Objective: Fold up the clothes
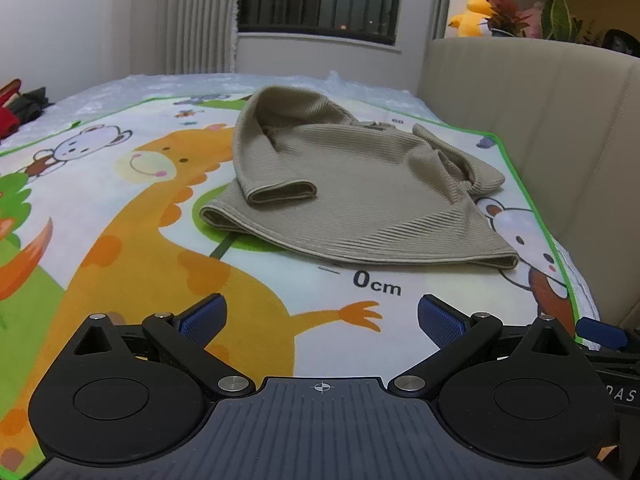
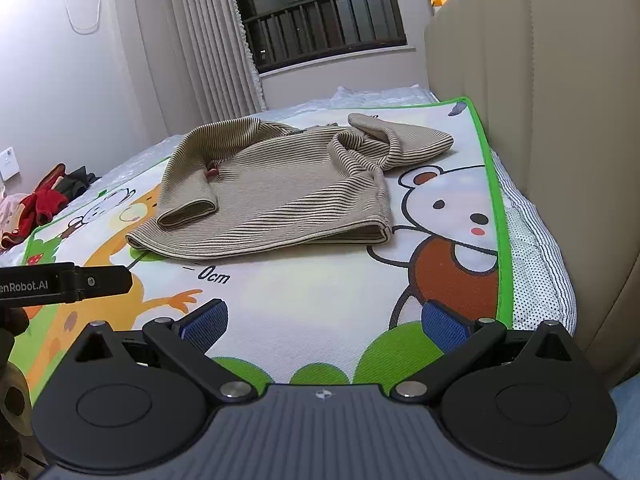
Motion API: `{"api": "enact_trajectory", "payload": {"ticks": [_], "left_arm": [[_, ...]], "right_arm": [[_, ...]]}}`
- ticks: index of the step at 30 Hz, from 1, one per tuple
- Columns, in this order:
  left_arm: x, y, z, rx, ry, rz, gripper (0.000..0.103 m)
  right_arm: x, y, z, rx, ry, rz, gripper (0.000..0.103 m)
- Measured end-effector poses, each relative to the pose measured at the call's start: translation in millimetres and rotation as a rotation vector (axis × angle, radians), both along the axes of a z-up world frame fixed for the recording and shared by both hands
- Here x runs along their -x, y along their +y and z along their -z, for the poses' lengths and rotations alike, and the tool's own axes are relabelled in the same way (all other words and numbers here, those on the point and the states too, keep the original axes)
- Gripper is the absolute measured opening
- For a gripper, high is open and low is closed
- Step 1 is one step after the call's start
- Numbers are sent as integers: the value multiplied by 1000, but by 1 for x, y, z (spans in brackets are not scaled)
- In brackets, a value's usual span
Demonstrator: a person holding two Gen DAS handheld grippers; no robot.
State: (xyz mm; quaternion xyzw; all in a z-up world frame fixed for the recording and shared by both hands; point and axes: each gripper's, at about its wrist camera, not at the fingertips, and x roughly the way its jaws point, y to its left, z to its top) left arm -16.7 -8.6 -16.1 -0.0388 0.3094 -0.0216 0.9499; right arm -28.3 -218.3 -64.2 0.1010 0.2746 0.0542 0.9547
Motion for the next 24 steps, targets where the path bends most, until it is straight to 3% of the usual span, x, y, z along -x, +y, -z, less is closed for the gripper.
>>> {"api": "enact_trajectory", "payload": {"ticks": [24], "left_arm": [[1,3,4,16,23,-2,103]], "right_arm": [[3,-2,0,3,-6,4,103]]}}
